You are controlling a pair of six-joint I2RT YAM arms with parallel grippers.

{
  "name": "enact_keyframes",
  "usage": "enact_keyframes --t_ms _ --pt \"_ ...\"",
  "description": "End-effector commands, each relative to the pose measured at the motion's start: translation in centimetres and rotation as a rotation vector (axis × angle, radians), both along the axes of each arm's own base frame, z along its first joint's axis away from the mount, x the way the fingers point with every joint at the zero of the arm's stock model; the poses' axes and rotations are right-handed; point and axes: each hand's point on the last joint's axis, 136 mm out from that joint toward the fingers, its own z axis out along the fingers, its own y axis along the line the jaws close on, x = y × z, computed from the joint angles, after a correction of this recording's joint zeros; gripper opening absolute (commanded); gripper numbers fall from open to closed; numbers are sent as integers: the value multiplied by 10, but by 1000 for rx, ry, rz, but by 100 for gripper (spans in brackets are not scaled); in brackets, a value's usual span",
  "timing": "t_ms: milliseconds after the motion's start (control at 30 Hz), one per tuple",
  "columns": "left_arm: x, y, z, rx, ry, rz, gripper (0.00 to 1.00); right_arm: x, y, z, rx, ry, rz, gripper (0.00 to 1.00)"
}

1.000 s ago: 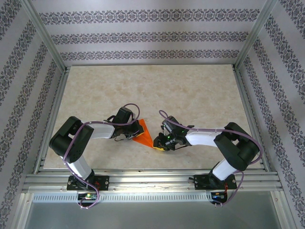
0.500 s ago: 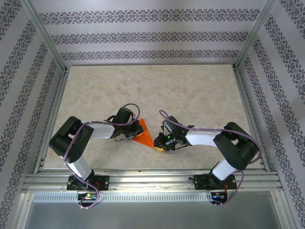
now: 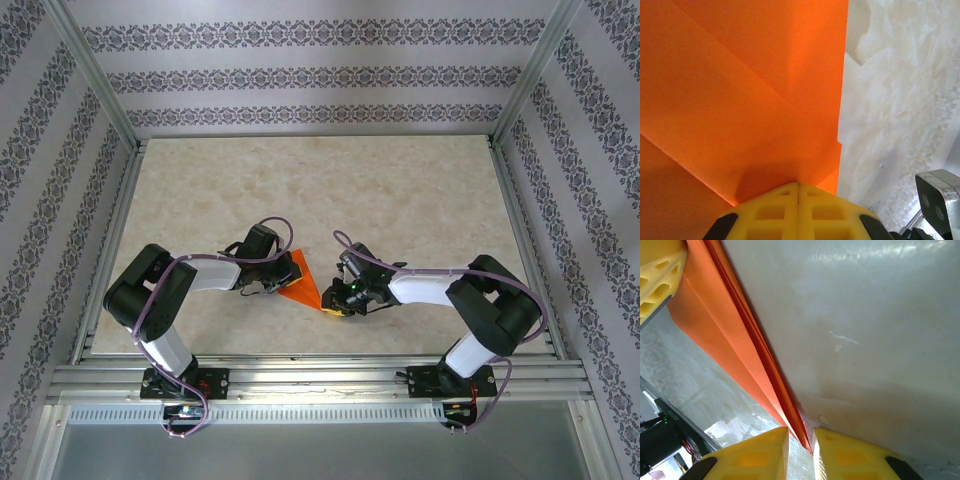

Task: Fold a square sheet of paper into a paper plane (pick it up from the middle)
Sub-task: Turn over the paper at the center of the table.

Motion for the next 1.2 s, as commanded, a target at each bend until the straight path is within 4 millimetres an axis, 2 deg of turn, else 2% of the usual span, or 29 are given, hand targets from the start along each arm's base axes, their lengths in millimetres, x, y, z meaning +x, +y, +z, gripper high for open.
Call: enact_keyframes --t_ms 0,467,633,867,1167 --pt "2 2 -4 3 17 26 5 -5 19 6 68 1 58 21" --pt "1 3 -3 4 14 27 5 11 27 16 139 -66 39 21" --pt "1 3 -2 3 13 26 5 15 22 11 124 -68 14 21" --pt "2 2 -2 1 12 24 5 12 25 5 138 -43 24 21" --pt "4 1 6 -16 -2 28 5 16 27 8 175 -60 6 12"
